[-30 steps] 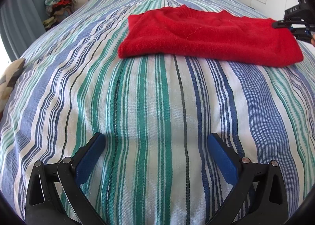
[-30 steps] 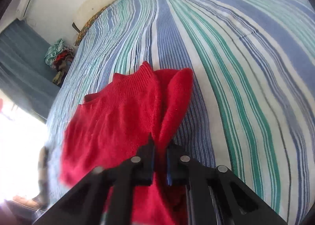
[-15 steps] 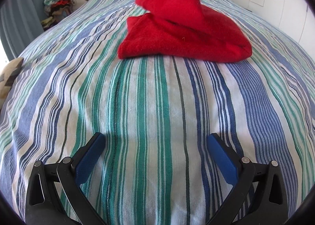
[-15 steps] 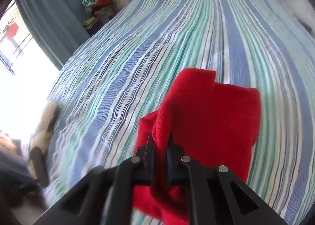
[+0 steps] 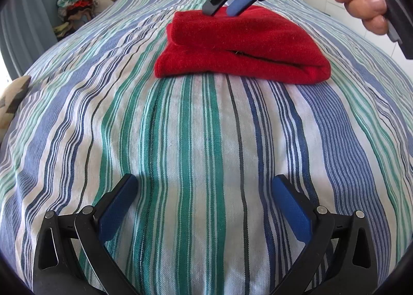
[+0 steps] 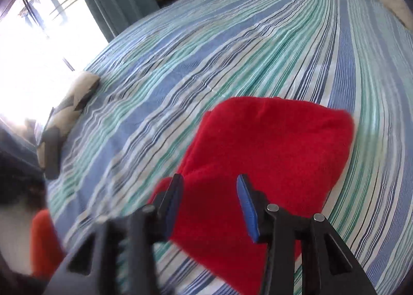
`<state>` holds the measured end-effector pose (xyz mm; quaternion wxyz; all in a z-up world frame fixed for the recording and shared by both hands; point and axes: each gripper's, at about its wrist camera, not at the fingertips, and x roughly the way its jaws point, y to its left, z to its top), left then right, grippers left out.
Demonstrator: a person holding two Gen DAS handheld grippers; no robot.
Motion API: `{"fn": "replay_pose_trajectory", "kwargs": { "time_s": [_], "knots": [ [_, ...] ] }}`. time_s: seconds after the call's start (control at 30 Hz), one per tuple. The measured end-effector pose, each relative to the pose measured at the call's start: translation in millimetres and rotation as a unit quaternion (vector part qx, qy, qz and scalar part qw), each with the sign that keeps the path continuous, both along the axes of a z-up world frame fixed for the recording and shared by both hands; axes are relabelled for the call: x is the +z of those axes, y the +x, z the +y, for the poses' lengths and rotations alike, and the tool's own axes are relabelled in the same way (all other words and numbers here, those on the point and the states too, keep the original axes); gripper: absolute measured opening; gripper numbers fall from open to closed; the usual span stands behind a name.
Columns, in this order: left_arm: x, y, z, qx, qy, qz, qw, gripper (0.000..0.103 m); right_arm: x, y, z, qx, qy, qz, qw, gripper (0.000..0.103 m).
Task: Fold small clothes
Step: 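Grasp the sweater edge with the right gripper and fold it over the stack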
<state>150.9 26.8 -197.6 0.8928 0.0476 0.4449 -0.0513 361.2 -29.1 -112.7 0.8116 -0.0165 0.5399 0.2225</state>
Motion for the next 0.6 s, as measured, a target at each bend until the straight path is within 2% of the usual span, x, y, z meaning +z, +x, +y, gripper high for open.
{"fn": "replay_pose_trajectory", "kwargs": {
  "time_s": [0.07, 0.13, 0.17, 0.23, 0.37, 0.47, 0.6],
  "knots": [
    [0, 0, 0, 0.0, -0.001, -0.001, 1.0, 0.102, -26, -7, 15, 0.033, -0.025, 0.011, 0.999, 0.032],
    [0, -1, 0, 0.0, -0.003, -0.002, 1.0, 0.103, -52, -11, 38, 0.062, -0.042, 0.025, 0.997, 0.032],
    [0, -1, 0, 0.0, -0.003, -0.002, 1.0, 0.102, -59, -14, 49, 0.075, -0.042, 0.018, 0.996, 0.032],
    [0, -1, 1, -0.001, -0.004, -0.003, 1.0, 0.103, -61, -16, 61, 0.087, -0.007, 0.016, 0.996, 0.032],
    [0, -1, 1, -0.001, -0.005, -0.003, 1.0, 0.103, -27, -22, 47, 0.072, 0.052, -0.018, 0.996, 0.033],
    [0, -1, 1, -0.001, -0.005, -0.003, 1.0, 0.103, 4, -30, 11, 0.031, 0.078, -0.057, 0.995, 0.033],
    [0, -1, 1, -0.001, -0.004, -0.003, 1.0, 0.103, 12, -49, -29, -0.017, 0.022, -0.088, 0.996, 0.033]
  ]
}}
